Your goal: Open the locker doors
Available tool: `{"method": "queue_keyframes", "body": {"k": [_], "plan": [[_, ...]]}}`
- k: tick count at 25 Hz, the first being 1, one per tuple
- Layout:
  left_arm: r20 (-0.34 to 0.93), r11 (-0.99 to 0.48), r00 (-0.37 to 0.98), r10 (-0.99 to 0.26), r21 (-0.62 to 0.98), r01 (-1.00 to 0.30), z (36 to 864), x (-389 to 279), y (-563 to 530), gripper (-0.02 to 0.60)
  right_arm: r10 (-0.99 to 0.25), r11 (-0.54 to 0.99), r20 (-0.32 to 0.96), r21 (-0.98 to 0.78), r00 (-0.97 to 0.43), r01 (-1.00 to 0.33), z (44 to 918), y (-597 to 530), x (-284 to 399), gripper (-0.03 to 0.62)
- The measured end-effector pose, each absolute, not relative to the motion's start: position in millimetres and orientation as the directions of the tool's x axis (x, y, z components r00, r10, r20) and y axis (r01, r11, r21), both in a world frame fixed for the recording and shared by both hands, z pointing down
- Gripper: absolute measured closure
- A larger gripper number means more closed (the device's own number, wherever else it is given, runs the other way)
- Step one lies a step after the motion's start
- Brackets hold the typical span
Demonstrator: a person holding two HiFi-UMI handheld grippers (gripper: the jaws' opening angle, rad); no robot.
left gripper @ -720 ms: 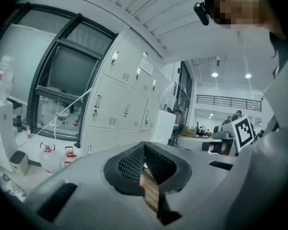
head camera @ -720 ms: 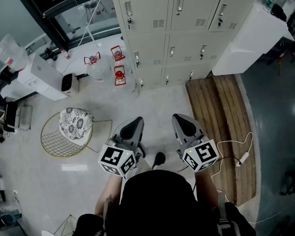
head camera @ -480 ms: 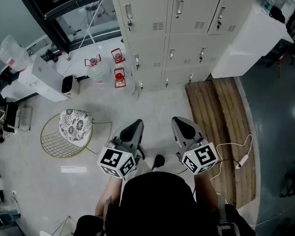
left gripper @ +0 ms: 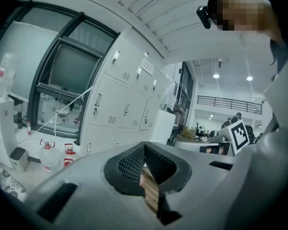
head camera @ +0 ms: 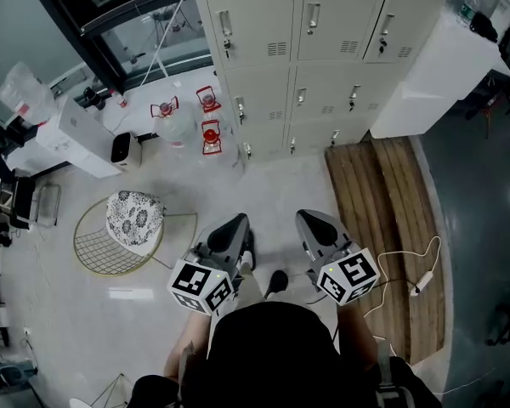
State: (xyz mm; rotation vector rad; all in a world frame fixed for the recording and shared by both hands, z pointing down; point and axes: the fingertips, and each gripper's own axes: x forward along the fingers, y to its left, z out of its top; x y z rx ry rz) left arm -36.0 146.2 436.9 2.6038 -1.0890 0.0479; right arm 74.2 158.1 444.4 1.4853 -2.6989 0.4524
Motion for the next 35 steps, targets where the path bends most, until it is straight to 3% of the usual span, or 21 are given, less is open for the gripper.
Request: {"method": "queue_keyframes", "body": {"k": [19, 35], "plan": [[0.133, -0.651, 0.678, -0.723, 0.198, -0.733, 435, -76, 3, 0.564, -0.837, 0.490, 0.173, -0.186, -0.519, -0.852, 430, 34, 35, 0.589], [0.167, -0.719, 0.773, -0.612, 0.290, -0.632, 451, -103, -89, 0.565, -0.868, 0.417, 0.199, -0.206, -0.455, -0.885, 434, -68, -5, 0.589]]}}
